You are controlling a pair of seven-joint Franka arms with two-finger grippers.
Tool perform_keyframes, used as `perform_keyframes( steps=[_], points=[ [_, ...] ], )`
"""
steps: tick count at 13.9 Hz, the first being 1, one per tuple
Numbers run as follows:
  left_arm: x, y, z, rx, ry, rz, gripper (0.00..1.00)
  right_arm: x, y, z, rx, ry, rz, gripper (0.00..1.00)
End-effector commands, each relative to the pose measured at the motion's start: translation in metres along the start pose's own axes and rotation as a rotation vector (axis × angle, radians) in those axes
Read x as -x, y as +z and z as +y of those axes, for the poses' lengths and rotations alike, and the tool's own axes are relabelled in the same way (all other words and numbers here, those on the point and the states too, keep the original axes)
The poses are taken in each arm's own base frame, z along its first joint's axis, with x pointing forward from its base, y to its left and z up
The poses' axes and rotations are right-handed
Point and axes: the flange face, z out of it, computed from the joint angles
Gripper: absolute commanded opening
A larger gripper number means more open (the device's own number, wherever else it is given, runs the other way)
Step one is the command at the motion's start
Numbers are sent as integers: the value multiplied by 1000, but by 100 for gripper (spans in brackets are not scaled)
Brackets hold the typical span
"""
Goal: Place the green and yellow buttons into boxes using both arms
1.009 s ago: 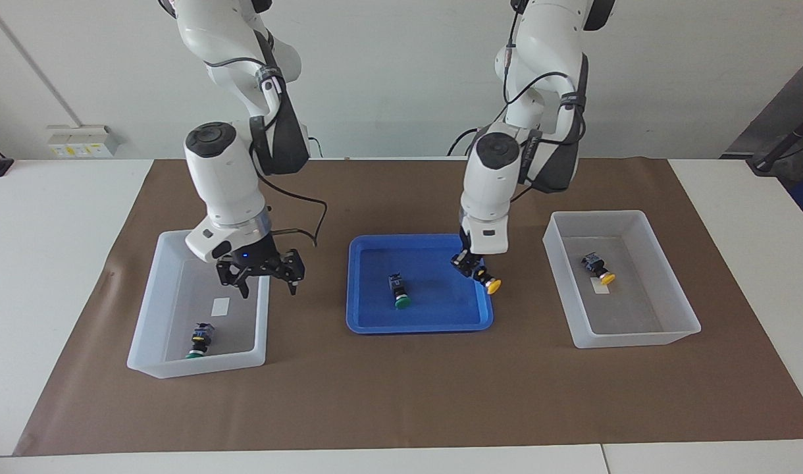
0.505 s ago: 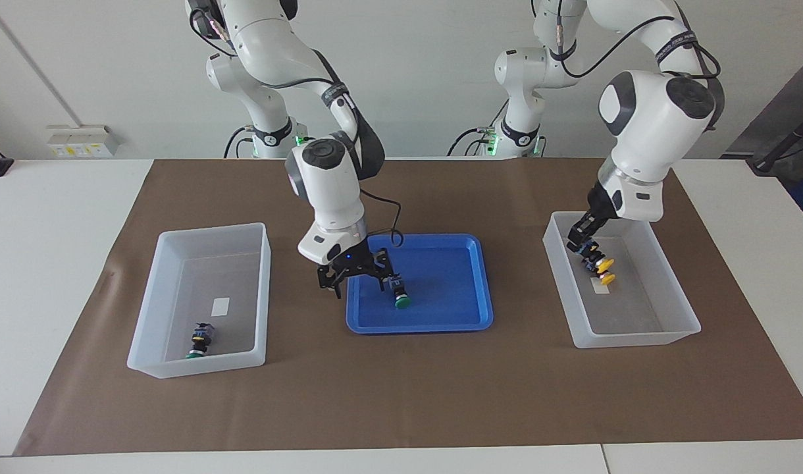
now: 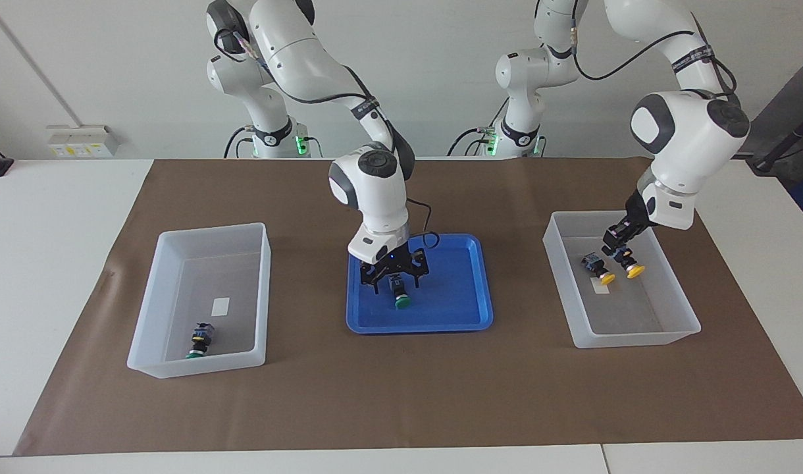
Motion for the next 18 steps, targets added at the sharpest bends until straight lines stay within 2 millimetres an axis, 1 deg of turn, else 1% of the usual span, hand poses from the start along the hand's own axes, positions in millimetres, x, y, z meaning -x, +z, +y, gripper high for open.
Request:
perform_keyframes(
  steps=[1,2,3,5,6,7,9,10,11,12,13,14,15,16,18],
  points=[
    [24,16,-8,11,111,19,0,12,16,1,5,-9,22,98],
    [26,28,-9,9,148,21,0,16,20,3,12,-18,18,88],
    [29,43,-11,7,164,20,0,16,20,3,16,-19,15,69],
    [24,67,-15,3,236,11,0,15,18,3,18,-17,12,7],
    [25,72,-13,3,245,9,0,13,14,5,21,-14,13,0],
    [26,73,-9,3,246,10,0,10,7,9,29,-7,7,0],
    [26,78,-8,3,248,6,0,-2,-20,28,45,23,13,0],
    [27,79,-8,2,254,5,0,-11,-37,44,50,54,22,0],
    [28,81,-8,2,257,3,3,-19,-54,61,59,78,26,0],
    [28,82,-8,1,261,0,32,-27,-74,81,69,103,34,0],
    [28,81,-8,1,263,0,81,-34,-91,101,78,132,41,0],
    [27,80,-7,2,263,2,100,-40,-105,123,91,136,41,0],
    [23,74,-6,4,260,3,100,-48,-115,147,104,126,41,0],
    [19,66,-4,5,261,1,100,-55,-121,172,110,121,43,0],
    [7,30,1,0,267,-21,100,-63,-125,213,122,110,45,0]
  ],
)
